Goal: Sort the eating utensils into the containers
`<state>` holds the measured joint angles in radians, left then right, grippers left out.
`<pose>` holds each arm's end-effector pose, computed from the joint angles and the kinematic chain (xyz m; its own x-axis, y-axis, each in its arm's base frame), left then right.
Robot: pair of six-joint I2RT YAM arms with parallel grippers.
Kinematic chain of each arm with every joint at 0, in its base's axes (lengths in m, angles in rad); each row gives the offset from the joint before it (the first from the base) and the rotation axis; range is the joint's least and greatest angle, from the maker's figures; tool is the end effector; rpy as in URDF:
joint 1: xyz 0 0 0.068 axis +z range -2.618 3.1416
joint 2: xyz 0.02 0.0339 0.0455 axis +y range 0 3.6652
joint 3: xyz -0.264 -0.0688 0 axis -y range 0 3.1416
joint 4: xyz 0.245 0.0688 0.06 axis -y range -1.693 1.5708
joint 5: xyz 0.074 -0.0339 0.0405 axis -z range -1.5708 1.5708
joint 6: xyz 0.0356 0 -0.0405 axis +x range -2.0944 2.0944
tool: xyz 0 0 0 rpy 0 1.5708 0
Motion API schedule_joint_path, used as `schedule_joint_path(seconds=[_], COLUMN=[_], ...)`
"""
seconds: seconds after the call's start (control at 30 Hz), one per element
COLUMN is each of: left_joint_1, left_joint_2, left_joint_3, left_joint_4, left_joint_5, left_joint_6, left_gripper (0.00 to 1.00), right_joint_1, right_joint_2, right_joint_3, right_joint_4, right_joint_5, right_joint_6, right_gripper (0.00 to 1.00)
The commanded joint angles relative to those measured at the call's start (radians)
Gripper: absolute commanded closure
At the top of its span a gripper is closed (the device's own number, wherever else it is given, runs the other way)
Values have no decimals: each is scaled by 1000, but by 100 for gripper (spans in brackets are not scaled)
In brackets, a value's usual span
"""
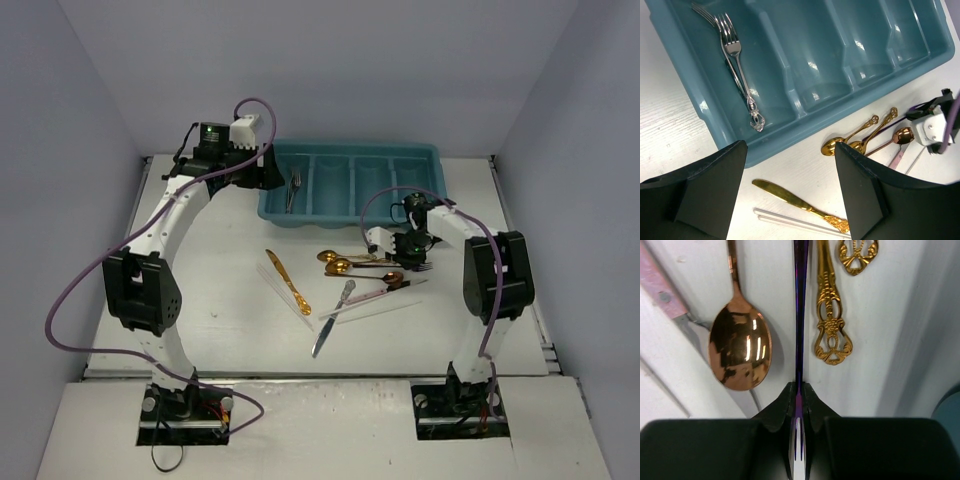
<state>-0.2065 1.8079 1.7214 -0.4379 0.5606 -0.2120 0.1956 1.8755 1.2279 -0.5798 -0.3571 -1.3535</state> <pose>0.4086 -0.1049 0.3566 -0.6104 -0.0542 -0.7902 0.5070 0.7397 -0.4424 0.3575 0.0835 0.1643 0.0914 -0.9146 -0.3940 -0.9661 0.0145 -0.2578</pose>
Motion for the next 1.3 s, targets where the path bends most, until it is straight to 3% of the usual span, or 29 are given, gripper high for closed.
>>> schedule_joint_path(seconds=[0.0,0.17,0.47,0.83,1.27], left_joint_1=[10,18,-28,-264,-346], left_joint_2=[-91,-107,-135,-98,-53], left_joint_3=[6,7,-80,-171,-237], left_joint_4=[91,87,151,-27,-61], left_joint_5=[6,46,335,431,528], left_joint_6=[0,-26,-208,-109,-82], left_gripper=[31,31,31,31,38], right_joint_1=[15,23,134,331,374], right_joint_2=[-190,-307,-450,-476,-468], right_joint_3=[27,84,94,102,112], right_joint_4=[-77,-81,-78,-78,-77], right_joint_5=[1,-13,-71,1,42], right_joint_6=[-48,-76,-198,-297,-309], right_gripper=[100,100,100,100,100])
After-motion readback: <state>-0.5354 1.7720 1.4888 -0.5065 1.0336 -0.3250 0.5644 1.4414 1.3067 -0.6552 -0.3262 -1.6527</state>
